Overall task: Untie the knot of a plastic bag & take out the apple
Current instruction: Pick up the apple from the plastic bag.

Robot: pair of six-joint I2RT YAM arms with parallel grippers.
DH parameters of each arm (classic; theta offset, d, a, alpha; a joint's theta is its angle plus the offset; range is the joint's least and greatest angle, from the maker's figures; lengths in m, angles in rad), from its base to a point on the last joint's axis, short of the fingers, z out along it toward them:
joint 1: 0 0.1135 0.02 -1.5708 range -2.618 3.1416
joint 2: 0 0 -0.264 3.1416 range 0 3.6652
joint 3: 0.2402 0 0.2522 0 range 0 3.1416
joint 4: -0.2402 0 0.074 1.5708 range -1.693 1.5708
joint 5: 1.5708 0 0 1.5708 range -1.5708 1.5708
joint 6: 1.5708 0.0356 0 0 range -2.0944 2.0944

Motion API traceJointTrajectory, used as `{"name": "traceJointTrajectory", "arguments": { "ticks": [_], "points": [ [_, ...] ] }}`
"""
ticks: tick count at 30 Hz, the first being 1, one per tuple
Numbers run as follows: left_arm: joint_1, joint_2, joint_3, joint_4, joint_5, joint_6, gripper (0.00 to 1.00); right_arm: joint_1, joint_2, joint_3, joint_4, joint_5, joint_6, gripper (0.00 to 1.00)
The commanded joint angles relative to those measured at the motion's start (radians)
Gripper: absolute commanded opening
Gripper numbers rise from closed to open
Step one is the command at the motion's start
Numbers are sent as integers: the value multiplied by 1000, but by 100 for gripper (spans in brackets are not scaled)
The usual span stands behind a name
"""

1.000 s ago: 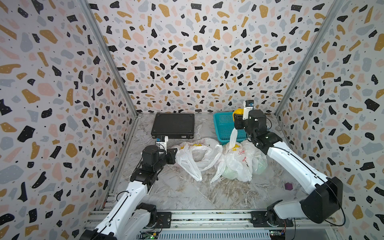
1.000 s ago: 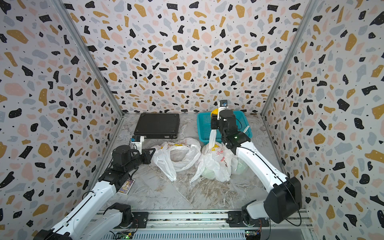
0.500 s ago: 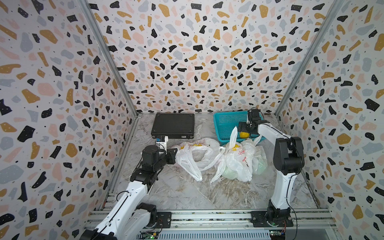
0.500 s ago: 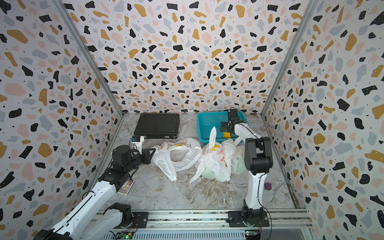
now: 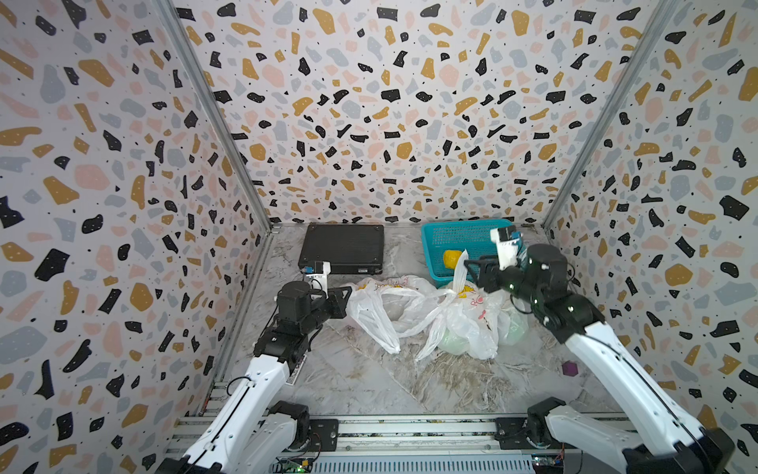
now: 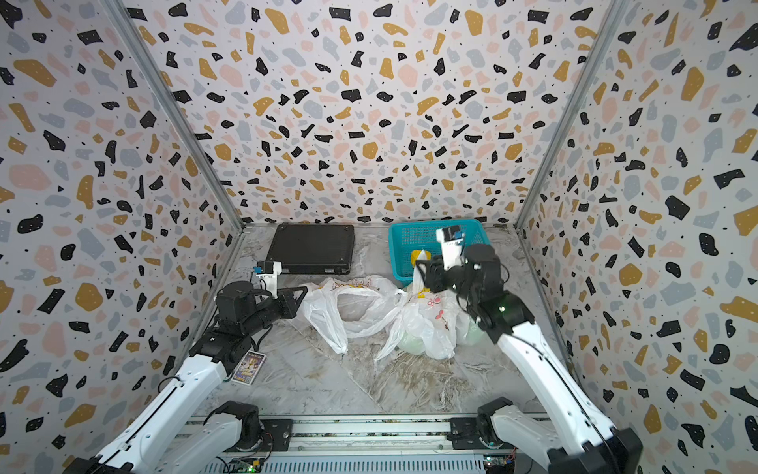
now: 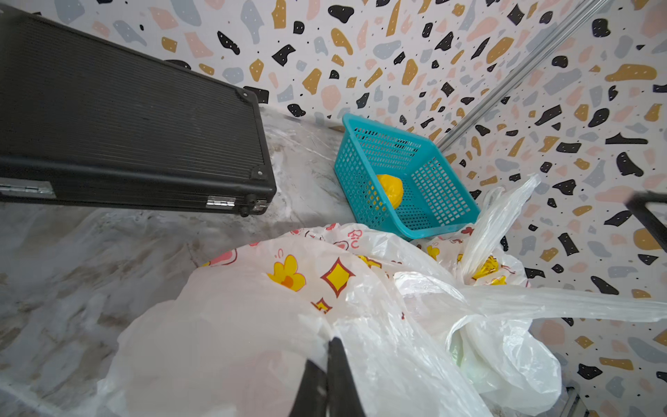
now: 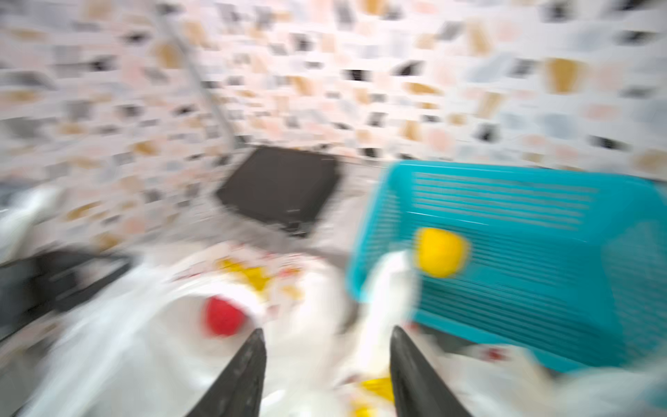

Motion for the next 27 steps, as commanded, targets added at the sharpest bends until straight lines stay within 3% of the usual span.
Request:
{"name": "traceJointTrajectory", "arguments": {
  "ticks": [1, 8, 17, 27],
  "points": [
    [2, 4, 33, 9, 25, -22, 0, 118, 3, -102, 52, -153, 1, 44],
    [3, -6, 41, 21, 60, -50, 0, 231, 162, -114, 96, -199, 4, 37],
    [2, -16, -31, 71, 76, -68, 0, 259, 515, 11, 146, -71, 44, 38],
    [3, 28, -77, 120, 93, -71, 0, 298, 751, 88, 329, 34, 90, 55]
  ]
}}
